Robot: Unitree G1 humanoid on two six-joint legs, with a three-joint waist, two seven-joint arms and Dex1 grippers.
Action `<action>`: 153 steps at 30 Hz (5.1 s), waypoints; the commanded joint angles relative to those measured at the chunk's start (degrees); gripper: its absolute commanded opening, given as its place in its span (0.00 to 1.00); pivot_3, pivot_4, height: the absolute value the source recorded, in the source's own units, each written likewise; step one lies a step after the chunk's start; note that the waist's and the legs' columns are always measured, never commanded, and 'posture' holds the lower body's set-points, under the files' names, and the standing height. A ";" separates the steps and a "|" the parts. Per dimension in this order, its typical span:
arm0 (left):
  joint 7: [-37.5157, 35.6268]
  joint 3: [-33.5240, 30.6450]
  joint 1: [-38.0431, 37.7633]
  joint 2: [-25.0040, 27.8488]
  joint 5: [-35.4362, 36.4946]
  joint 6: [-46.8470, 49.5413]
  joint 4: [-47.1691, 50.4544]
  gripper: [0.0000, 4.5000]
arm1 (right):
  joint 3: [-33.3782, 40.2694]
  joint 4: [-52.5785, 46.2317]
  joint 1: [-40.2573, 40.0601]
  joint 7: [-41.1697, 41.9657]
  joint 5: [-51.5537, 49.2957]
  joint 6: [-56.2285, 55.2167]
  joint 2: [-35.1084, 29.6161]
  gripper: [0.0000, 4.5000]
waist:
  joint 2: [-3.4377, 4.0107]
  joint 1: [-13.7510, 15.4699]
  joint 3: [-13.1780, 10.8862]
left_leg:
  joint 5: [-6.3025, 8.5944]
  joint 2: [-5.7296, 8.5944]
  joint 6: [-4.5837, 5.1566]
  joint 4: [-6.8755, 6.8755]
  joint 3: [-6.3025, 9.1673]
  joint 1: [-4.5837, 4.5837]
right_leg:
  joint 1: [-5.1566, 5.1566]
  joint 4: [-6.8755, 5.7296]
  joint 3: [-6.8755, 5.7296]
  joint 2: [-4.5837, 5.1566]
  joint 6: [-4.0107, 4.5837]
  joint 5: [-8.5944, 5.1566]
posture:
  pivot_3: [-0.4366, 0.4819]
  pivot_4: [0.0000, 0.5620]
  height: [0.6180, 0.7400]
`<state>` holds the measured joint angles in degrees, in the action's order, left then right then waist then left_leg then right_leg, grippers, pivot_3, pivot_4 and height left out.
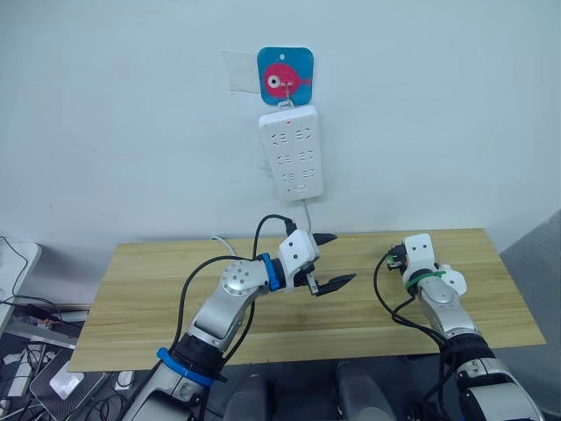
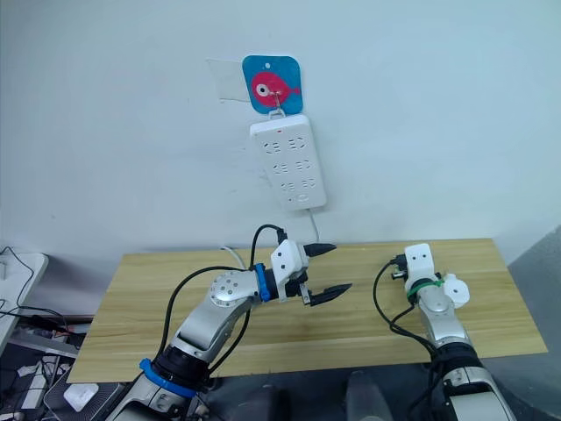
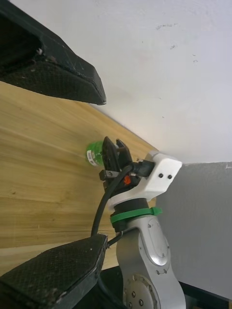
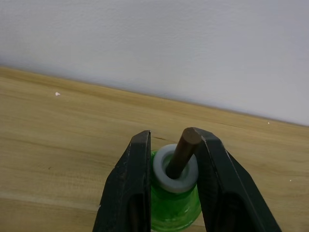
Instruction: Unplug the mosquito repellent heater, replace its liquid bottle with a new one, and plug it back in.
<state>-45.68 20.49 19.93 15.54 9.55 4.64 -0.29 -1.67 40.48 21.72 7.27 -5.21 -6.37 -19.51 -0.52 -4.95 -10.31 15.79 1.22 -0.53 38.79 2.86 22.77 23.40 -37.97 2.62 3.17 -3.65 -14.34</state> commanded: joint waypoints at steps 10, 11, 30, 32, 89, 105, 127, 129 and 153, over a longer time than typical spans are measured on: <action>1.04 -2.23 -2.19 -0.24 0.52 0.49 2.17 1.00 | 3.66 -17.83 -8.33 5.41 -0.58 2.77 -2.59 0.99 | 0.37 0.09 0.36 | 0.00 0.01 0.00 0.00 0.01 0.00 | -0.01 -0.01 0.00 0.01 0.00 0.00 | 0.37 0.19 1.00; 1.35 -2.66 -2.64 -0.19 0.72 0.89 2.63 1.00 | 3.92 -21.53 -9.74 6.63 -1.36 3.87 -3.15 0.99 | 0.41 0.13 0.39 | 0.00 0.01 0.01 0.01 0.02 0.00 | -0.02 -0.02 0.00 0.01 -0.01 0.00 | 0.37 0.19 1.00; 22.72 -20.74 -37.01 0.27 -1.61 -0.09 18.66 1.00 | -11.35 -43.27 1.93 42.78 -12.67 20.88 -7.14 0.99 | 0.33 2.85 0.77 | 0.02 -0.01 0.02 0.00 0.16 -0.27 | -0.25 0.03 -0.14 0.03 0.01 -0.02 | 0.49 0.25 1.00; 24.24 -21.49 -38.58 -0.90 -2.25 -3.26 16.31 1.00 | -12.13 -41.20 3.91 46.60 -13.11 20.54 -7.13 0.99 | 0.28 3.34 0.74 | 0.02 -0.01 0.02 0.00 0.17 -0.26 | -0.25 0.02 -0.17 0.03 0.01 -0.01 | 0.50 0.26 1.00; 13.00 -13.43 -16.97 0.20 -1.01 -22.80 -13.59 0.49 | -9.53 -44.28 -0.95 45.46 -8.81 23.97 -3.64 1.00 | -0.61 3.54 -0.26 | 0.02 -0.02 -0.01 -0.05 0.37 -0.14 | -0.16 0.01 -0.30 0.12 0.06 0.01 | 0.51 0.31 1.00; -1.83 -8.88 -5.67 6.78 1.13 -1.02 -5.42 0.49 | -15.07 -42.40 -3.15 37.53 -4.67 18.21 6.60 1.00 | -0.57 2.93 -0.22 | -0.01 -0.02 -0.05 -0.05 0.32 -0.16 | -0.13 0.02 -0.28 0.01 0.05 0.01 | 0.39 0.23 1.00; -2.30 -8.20 -7.24 5.99 0.85 1.72 -2.20 0.49 | -15.55 -38.52 -1.06 42.16 -4.82 13.57 5.47 0.24 | -0.56 2.58 -0.18 | -0.02 -0.02 -0.08 -0.04 0.31 -0.18 | -0.13 -0.03 -0.27 0.01 0.06 0.02 | 0.42 0.22 1.00; -3.11 -7.62 -7.80 6.02 0.78 1.11 -2.13 0.49 | -15.82 -38.30 0.05 45.28 -5.67 13.69 4.38 0.24 | -0.56 2.58 -0.18 | -0.02 -0.02 -0.08 -0.03 0.31 -0.18 | -0.13 -0.03 -0.27 0.01 0.06 0.02 | 0.41 0.22 1.00; -17.29 -3.64 -5.79 11.50 -0.88 -13.46 -8.80 0.49 | -18.30 -7.60 19.38 84.01 -10.02 -1.90 -5.18 0.99 | -0.52 3.46 -0.09 | -0.05 0.05 -0.11 0.05 0.26 -0.07 | -0.04 -0.01 -0.25 0.12 0.14 0.07 | 0.46 0.22 1.00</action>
<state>-63.87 17.85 14.16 27.43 8.34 -8.36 -9.85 -22.29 35.08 42.34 88.96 -14.62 -7.28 -23.30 -1.03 -1.49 -10.39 15.74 1.26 -0.63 38.84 3.12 22.69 23.35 -37.99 2.35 3.28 -3.51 -14.27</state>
